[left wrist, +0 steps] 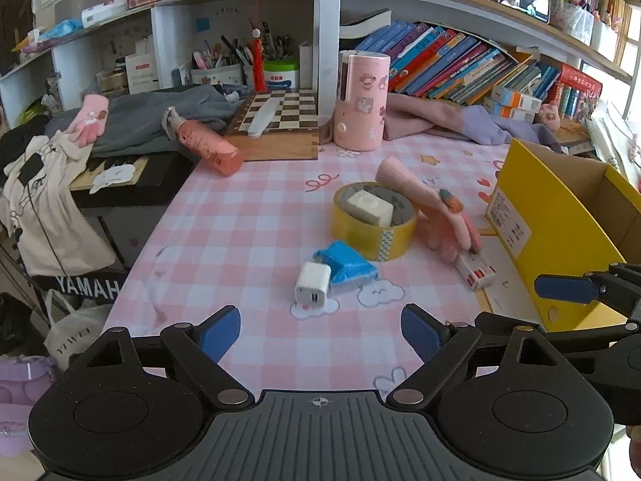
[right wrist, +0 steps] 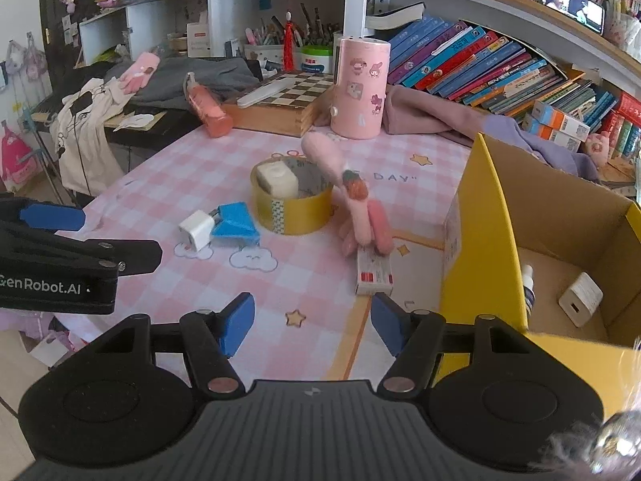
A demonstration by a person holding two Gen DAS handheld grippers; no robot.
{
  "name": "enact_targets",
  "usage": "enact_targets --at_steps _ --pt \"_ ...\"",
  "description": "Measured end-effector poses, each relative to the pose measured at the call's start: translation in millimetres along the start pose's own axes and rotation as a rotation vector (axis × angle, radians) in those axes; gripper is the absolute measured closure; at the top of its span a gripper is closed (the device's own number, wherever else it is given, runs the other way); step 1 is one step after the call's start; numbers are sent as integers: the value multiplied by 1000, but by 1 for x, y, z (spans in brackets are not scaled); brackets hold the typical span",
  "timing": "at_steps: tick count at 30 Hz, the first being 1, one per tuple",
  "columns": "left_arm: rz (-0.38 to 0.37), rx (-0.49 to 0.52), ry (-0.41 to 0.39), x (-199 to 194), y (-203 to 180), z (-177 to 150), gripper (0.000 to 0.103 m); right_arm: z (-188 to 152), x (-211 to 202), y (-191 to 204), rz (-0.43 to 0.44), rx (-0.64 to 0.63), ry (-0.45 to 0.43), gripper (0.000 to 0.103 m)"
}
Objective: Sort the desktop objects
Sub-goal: 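Move the left gripper toward the white charger cube while the right gripper approaches the red-and-white box, then grasp the white charger cube with the left gripper while the right gripper grasps the small white-and-red box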
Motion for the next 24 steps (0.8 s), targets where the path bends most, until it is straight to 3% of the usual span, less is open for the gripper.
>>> enact_targets --at_steps 4,13,21,24 --pt "-8 0 14 10 0 6 14 5 8 -1 8 -6 4 47" --pt "14 1 56 41 3 13 16 16 31 -4 13 -10 26 47" --pt "16 10 132 83 7 19 55 25 46 -8 6 -5 29 48" --pt "14 25 147 93 6 20 59 28 52 -11 4 2 38 48"
Point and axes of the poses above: each gripper's, at about its wrist camera, not at the fingertips, and x roughly the way its jaws point, y to its left, z to its top, the point moved 1 cm from there along x, roughly the way its jaws point, and after that the axes turned 3 degrees about z, right-handed, at the moved point
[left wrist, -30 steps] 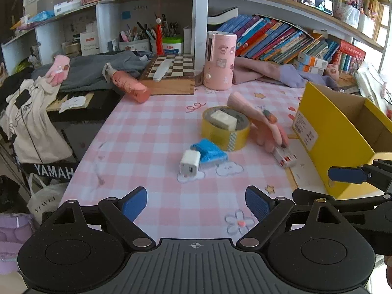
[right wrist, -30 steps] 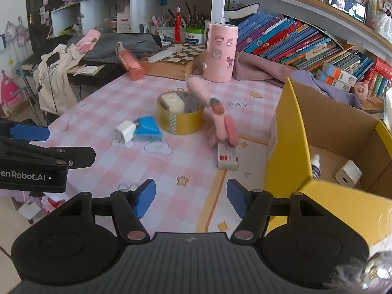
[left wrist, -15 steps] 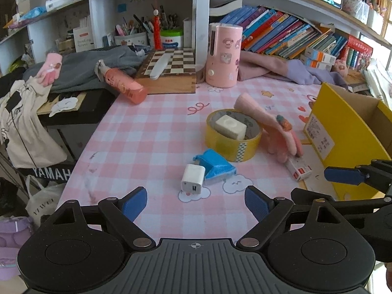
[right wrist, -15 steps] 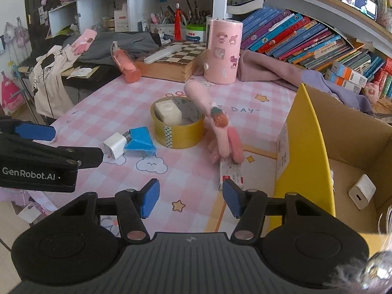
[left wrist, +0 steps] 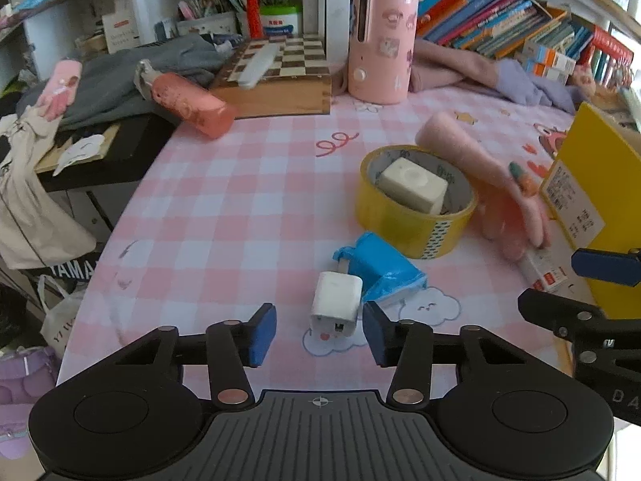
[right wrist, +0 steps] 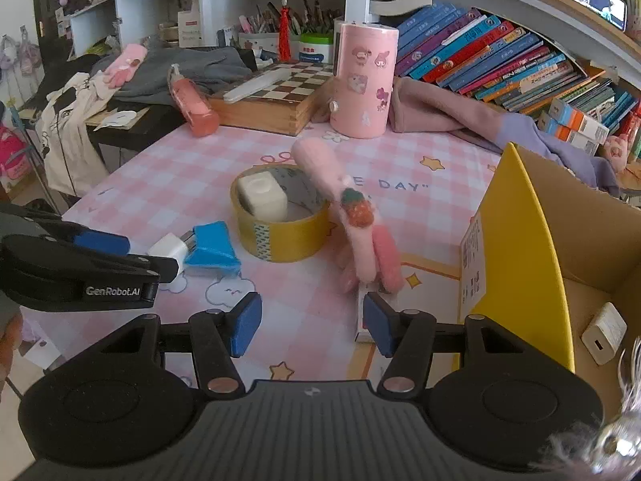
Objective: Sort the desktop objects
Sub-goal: 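Grasp the white charger cube with the left gripper while the right gripper grasps the small white-and-red box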
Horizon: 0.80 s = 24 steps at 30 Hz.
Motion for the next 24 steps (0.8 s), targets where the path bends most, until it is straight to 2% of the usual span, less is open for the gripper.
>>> enact_targets --at_steps 4,6,8,15,17,22,24 --pt "-12 32 11 10 -4 5 64 4 10 -4 3 13 22 48" --pt "-21 47 20 13 -6 6 76 5 14 -7 -5 20 35 48" --pt "-22 57 22 15 -8 6 79 6 20 -9 -21 27 51 48" --pt "-28 -15 29 -1 4 0 79 7 43 -18 -102 70 120 46" --pt "-38 -46 27 -9 9 -3 79 8 46 -21 -121 80 116 45" --pt "-43 -92 30 -22 15 -7 79 8 57 -27 -129 126 149 46" --pt "-44 -102 26 -26 15 -6 79 8 58 -30 -112 151 145 51"
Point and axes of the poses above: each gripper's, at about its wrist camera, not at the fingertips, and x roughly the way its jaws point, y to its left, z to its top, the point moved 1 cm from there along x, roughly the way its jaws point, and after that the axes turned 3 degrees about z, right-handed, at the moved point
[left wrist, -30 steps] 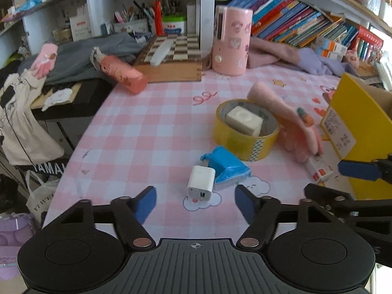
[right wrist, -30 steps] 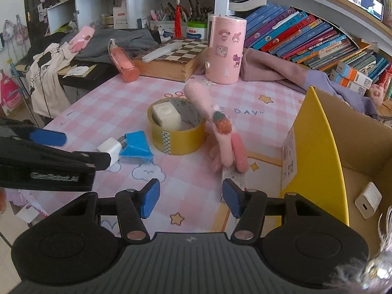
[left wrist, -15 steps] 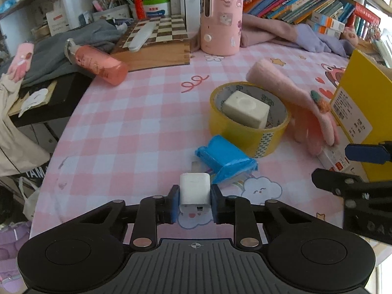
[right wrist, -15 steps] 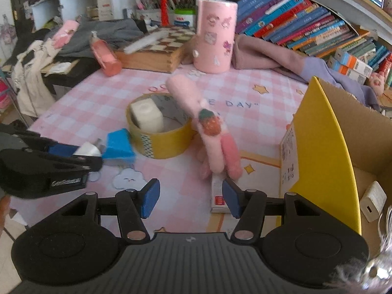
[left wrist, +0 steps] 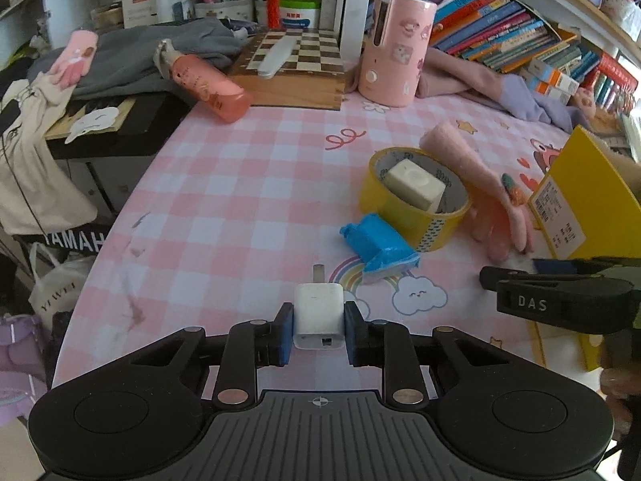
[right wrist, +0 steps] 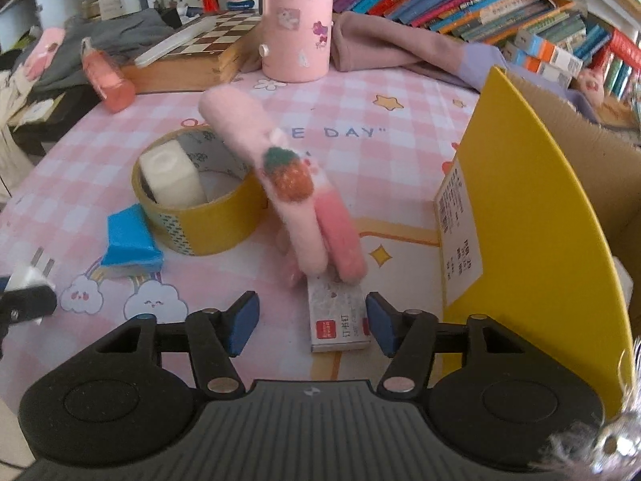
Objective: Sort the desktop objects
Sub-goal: 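Grasp the white charger cube with the left gripper while the right gripper grasps the small white-and-red box, then lift and carry the charger cube and small box toward the yellow box with both grippers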
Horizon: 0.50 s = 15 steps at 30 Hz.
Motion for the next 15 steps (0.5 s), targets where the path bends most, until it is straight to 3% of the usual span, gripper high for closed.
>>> enact_targets --at_steps 2,4,8,15 --pt "-5 -10 -8 -5 -1 1 79 0 -1 1 28 -2 6 66" --pt "-13 -16 -16 -9 -2 1 79 -1 -4 6 41 -33 12 69" --pt "-20 -23 -30 -17 -2 0 79 -8 -10 12 73 -79 17 72" --pt "-62 -21 -39 -30 2 -8 79 -21 -23 12 119 -49 36 74"
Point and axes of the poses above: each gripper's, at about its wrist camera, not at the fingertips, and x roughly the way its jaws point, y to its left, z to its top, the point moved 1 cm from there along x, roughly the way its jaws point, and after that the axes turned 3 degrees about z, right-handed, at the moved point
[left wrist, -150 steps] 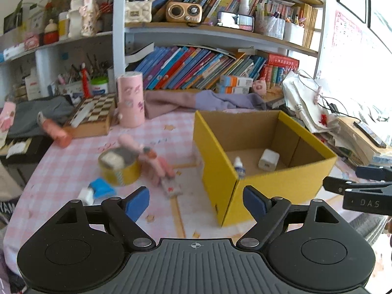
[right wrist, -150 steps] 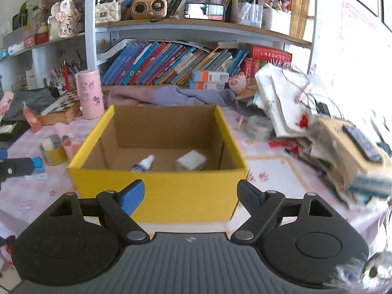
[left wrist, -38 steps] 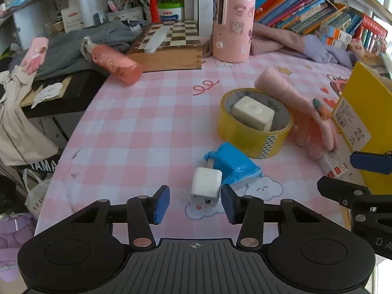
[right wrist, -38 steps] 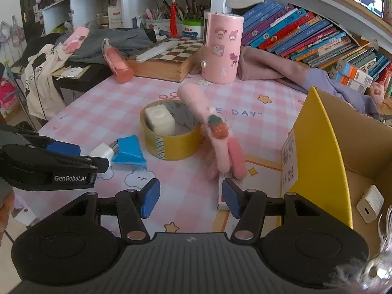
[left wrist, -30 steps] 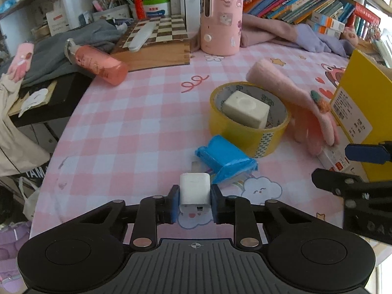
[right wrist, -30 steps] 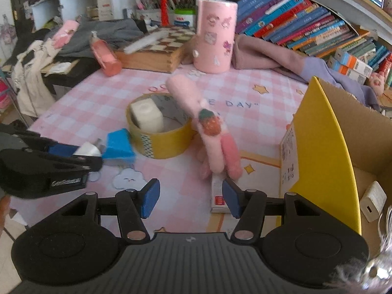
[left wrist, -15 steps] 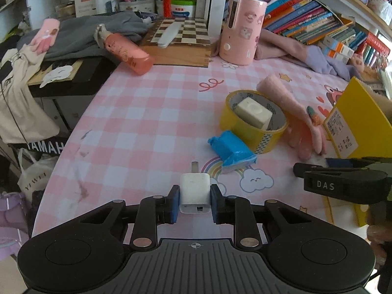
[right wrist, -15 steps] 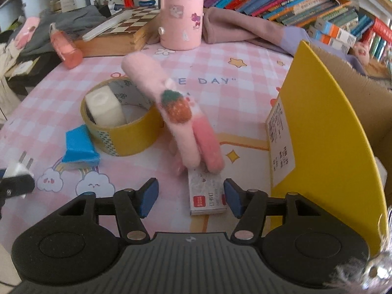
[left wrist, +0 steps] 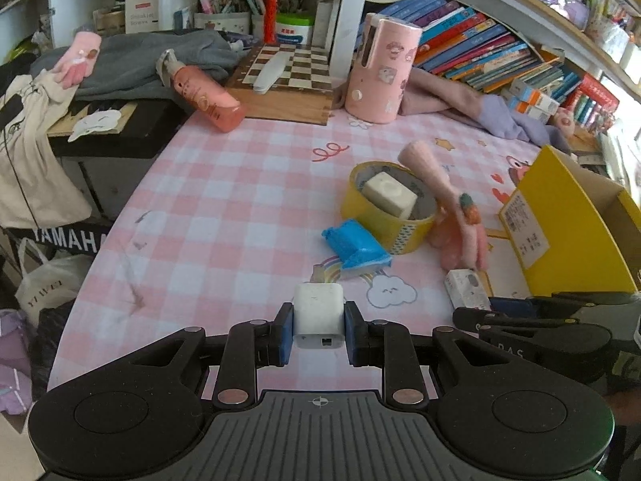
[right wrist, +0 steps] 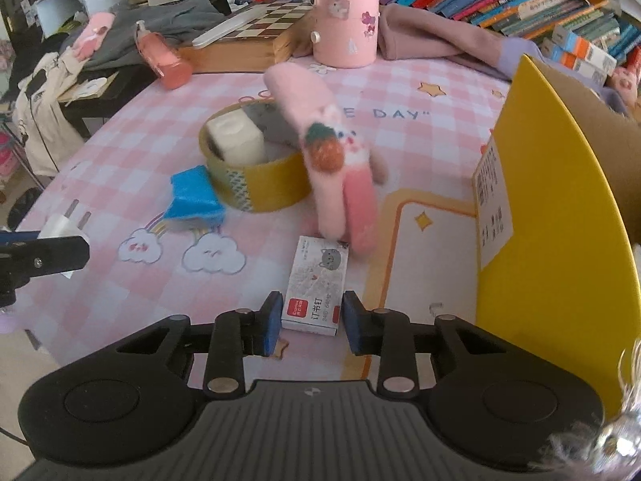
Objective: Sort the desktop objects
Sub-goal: 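Lift and carry the charger cube and small box toward the yellow box with both grippers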
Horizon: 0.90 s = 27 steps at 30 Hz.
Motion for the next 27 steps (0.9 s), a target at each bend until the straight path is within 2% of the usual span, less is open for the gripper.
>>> enact_targets --at_steps 9,17,27 --pt "-56 -4 -56 -31 6 -9 79 -16 -38 10 -7 9 -52 76" --pt "-95 4 -82 -55 11 -27 79 -35 -73 29 -34 -16 -141 76" --pt "-134 9 -106 -88 11 -50 79 -60 -105 42 -38 14 -181 76"
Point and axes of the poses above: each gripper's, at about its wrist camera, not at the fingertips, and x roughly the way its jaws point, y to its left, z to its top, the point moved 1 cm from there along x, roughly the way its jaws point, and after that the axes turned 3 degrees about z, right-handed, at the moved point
